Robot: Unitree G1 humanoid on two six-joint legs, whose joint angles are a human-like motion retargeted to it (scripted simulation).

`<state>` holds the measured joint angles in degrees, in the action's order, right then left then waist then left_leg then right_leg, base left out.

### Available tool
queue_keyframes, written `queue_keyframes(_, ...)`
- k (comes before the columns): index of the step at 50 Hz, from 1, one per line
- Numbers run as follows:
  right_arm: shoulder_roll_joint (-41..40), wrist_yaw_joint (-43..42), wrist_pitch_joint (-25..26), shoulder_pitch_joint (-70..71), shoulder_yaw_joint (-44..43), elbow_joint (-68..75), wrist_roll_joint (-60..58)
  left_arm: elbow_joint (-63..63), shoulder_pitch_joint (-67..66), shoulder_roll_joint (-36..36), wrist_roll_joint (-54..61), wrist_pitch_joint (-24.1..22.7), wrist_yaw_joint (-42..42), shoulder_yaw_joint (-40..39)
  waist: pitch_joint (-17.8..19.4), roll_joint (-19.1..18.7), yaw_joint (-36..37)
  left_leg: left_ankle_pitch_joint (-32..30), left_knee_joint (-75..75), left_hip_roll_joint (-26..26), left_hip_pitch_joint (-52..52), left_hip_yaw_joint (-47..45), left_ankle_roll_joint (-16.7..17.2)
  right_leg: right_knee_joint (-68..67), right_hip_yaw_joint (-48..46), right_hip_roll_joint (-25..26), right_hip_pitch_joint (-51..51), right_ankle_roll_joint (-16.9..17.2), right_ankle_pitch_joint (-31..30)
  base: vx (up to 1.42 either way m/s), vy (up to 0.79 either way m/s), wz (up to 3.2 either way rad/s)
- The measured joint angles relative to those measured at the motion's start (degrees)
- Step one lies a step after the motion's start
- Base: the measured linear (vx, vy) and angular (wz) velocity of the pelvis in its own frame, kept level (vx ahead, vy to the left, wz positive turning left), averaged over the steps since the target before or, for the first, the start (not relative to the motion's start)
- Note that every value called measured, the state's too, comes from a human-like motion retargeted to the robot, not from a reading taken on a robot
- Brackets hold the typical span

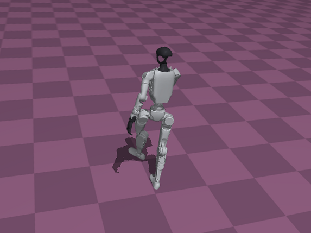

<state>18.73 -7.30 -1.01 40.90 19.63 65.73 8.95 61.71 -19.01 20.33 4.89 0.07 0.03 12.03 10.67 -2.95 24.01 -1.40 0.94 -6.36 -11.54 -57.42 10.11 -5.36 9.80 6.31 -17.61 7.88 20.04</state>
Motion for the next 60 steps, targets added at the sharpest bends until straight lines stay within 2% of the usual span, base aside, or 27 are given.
queue_keyframes(5, 1.12, 1.55, 0.07, 1.40, 2.58, -0.97, -3.93, 1.83, -3.23, 0.51, -4.57, 0.33, -1.50, 0.80, -1.85, 1.48, 4.11, 6.22, -5.16, 3.89, -0.43, 4.83, -3.78, -0.70, 5.55, 0.78, -1.96, -0.49, -0.39, 0.54, 0.04, -1.16)
queue_keyframes(8, 0.92, -0.44, -0.36, -0.61, 1.71, -2.06, -3.86, 3.98, -4.39, 0.45, -4.46, 0.84, -0.43, -1.10, -3.82, 2.87, 4.43, 9.05, -3.71, 4.93, 1.31, 7.85, -6.84, -1.77, 8.64, 2.18, -2.97, -0.54, -2.80, 0.64, 0.05, -0.88)
queue_keyframes(10, 0.41, -2.54, -0.88, -3.23, 1.13, -2.54, -3.52, 6.03, -4.60, 0.34, -3.20, 1.34, 0.74, -2.42, -5.34, 4.18, 3.61, 7.66, -0.44, 5.34, 3.28, 9.03, -9.81, -2.94, 10.64, 2.94, -3.49, 0.39, -6.20, 0.69, 0.06, -0.59)
queue_keyframes(13, -0.29, -4.56, -1.52, -9.09, 0.98, -2.16, -3.65, 9.05, -3.55, 0.71, -2.87, 1.65, 1.61, -3.56, -7.64, 5.70, 0.66, 7.56, 1.48, 4.72, 7.06, 10.28, -10.84, -8.23, 11.87, 4.33, -2.80, 4.13, -12.84, 0.68, 0.10, -0.12)
queue_keyframes(15, -0.45, -3.94, -1.58, -13.50, 0.69, -0.76, -4.60, 10.11, -1.92, 1.55, -5.96, 1.51, 1.21, -4.06, -9.40, 6.21, -1.80, 9.90, -1.99, 2.66, 8.04, 11.22, -11.08, -16.76, 8.20, 5.11, 0.72, 7.09, -16.16, 0.64, 0.11, 0.26)
queue_keyframes(17, -0.21, -2.48, -1.17, -17.46, -0.05, 1.85, -5.46, 8.83, 0.77, 2.91, -8.37, 1.63, 2.35, -4.55, -11.07, 6.38, -3.52, 12.41, -6.69, 0.10, 7.89, 11.94, -12.11, -28.71, -1.93, 2.36, 7.60, 6.51, -16.54, 0.59, 0.15, 0.29)
queue_keyframes(18, 0.02, -1.83, -0.80, -19.39, -0.72, 3.44, -6.02, 7.34, 2.18, 3.54, -8.99, 1.66, 3.67, -4.90, -11.80, 6.30, -4.23, 13.94, -9.22, -0.92, 7.72, 12.35, -13.02, -34.07, -8.00, -1.05, 10.91, 4.76, -15.30, 0.57, 0.22, 0.30)
queue_keyframes(20, 0.91, -1.10, 0.12, -22.87, -2.33, 7.14, -6.80, 2.60, 5.16, 4.46, -6.68, 1.58, 7.75, -5.63, -12.66, 5.60, -5.04, 15.92, -11.65, -2.05, 8.61, 13.29, -13.24, -41.73, -19.16, -9.17, 15.67, -0.86, -10.80, 0.54, 0.23, 0.36)
queue_keyframes(22, 2.38, -0.87, 1.06, -26.11, -4.88, 10.90, -7.72, -4.26, 7.90, 4.75, -1.58, 0.28, 11.95, -6.09, -12.86, 4.57, -6.30, 17.47, -13.51, -2.38, 9.74, 15.18, -12.23, -42.90, -26.76, -15.59, 17.55, -5.07, -6.65, 0.51, 0.22, 0.75)
queue_keyframes(24, 4.06, -0.84, 1.97, -29.49, -7.64, 13.79, -8.09, -12.14, 10.27, 4.72, 4.76, -1.97, 14.71, -5.84, -12.88, 3.66, -8.20, 18.69, -14.75, -1.94, 10.79, 17.96, -10.25, -38.70, -31.51, -19.06, 18.27, -6.31, -4.57, 0.48, 0.20, 1.14)
queue_keyframes(27, 6.11, -1.24, 3.05, -35.41, -12.13, 15.06, -5.18, -23.69, 13.72, 4.90, 12.63, -5.25, 15.37, -3.94, -12.60, 3.53, -12.07, 20.12, -15.35, 0.62, 12.24, 23.20, -6.95, -26.01, -33.92, -20.61, 19.02, -3.64, -5.64, 0.45, 0.14, 1.59)
queue_keyframes(30, 6.24, -2.08, 3.46, -42.21, -17.62, 13.74, 1.78, -31.36, 18.13, 5.97, 14.19, -6.89, 13.14, -0.32, -11.81, 4.90, -16.80, 22.01, -17.43, 3.73, 12.94, 29.50, -6.42, -12.35, -31.22, -20.58, 19.87, 0.46, -11.26, 0.43, 0.06, 1.96)
queue_keyframes(32, 5.07, -1.96, 3.38, -46.33, -20.63, 13.01, 7.36, -32.65, 22.46, 6.61, 12.90, -6.74, 11.55, 3.39, -11.19, 5.89, -19.59, 22.77, -18.16, 5.59, 13.67, 33.86, -6.56, -7.06, -29.17, -20.95, 21.09, 1.75, -14.61, 0.40, 0.03, 2.05)
queue_keyframes(37, 0.79, 1.40, 4.48, -53.24, -24.23, 13.67, 16.83, -28.10, 33.64, 5.87, 7.20, -2.08, 5.81, 12.74, -8.97, 6.86, -26.86, 23.35, -19.13, 7.50, 16.41, 45.58, -5.14, -2.29, -27.62, -20.99, 23.06, 1.91, -19.04, 0.39, -0.02, 2.19)
queue_keyframes(40, -1.06, 4.81, 5.76, -54.91, -24.48, 14.57, 18.27, -24.11, 38.77, 4.12, 3.31, 0.97, 1.34, 15.91, -6.94, 7.59, -31.66, 23.12, -18.82, 8.13, 18.85, 52.72, -2.95, 0.02, -21.65, -19.44, 23.57, 3.47, -20.28, 0.38, -0.09, 2.24)
queue_keyframes(45, -1.96, 6.92, 5.59, -55.35, -23.24, 14.04, 18.63, -21.03, 42.90, 1.62, -0.11, 0.75, -0.72, 18.48, -4.02, 8.94, -37.79, 22.28, -16.77, 8.50, 23.01, 61.83, -0.39, 4.57, -11.09, -16.77, 25.09, 6.24, -19.31, 0.35, -0.14, 1.81)
queue_keyframes(48, -1.08, 5.74, 4.61, -53.79, -22.58, 13.12, 19.20, -19.97, 44.59, 0.32, 0.13, -0.43, 0.18, 19.07, -2.35, 9.04, -39.16, 22.15, -16.11, 8.26, 24.69, 64.81, 0.14, 6.90, -13.72, -16.20, 26.55, 6.68, -19.35, 0.33, -0.17, 1.15)
queue_keyframes(50, 0.20, 4.66, 3.86, -52.13, -22.49, 12.30, 19.28, -19.08, 45.52, -0.49, 0.51, -1.00, 0.78, 19.03, -1.44, 8.63, -39.27, 22.27, -16.30, 8.09, 25.30, 65.75, 0.28, 8.26, -20.35, -16.17, 27.24, 6.80, -19.60, 0.35, -0.20, 0.70)
queue_keyframes(53, 2.54, 2.71, 2.33, -50.11, -24.05, 10.09, 18.30, -17.45, 45.39, -0.77, 1.79, -1.25, 0.91, 18.84, -1.55, 7.33, -37.49, 22.68, -16.87, 6.69, 25.62, 64.83, 0.93, 3.80, -30.77, -14.73, 30.08, 7.11, -14.93, 0.39, -0.29, 0.10)
queue_keyframes(55, 5.01, 0.99, 1.49, -48.56, -24.79, 7.73, 18.53, -16.09, 44.89, -1.33, 1.06, -0.95, 1.86, 18.63, -2.10, 6.47, -38.21, 22.05, -17.50, 8.49, 25.67, 66.51, 0.00, 7.79, -33.73, -15.31, 26.69, 4.43, -14.90, 0.47, -0.15, 0.51)
queue_keyframes(58, 7.90, -3.15, -0.99, -47.10, -26.88, 4.07, 18.82, -12.38, 42.43, -1.42, -3.34, -1.33, 2.26, 18.19, -3.56, 5.27, -38.30, 19.71, -18.11, 9.97, 26.98, 69.81, 1.09, 9.27, -30.74, -15.34, 24.14, 2.82, -17.24, 0.53, -0.23, 0.42)
queue_keyframes(60, 8.96, -5.85, -3.10, -46.68, -28.26, 1.78, 19.19, -9.03, 40.20, -1.00, -8.44, -1.70, 2.04, 18.10, -4.86, 4.44, -37.54, 16.27, -19.66, 10.97, 27.30, 73.15, 3.16, 9.73, -29.69, -15.70, 22.51, 1.93, -17.26, 0.55, -0.28, 0.11)
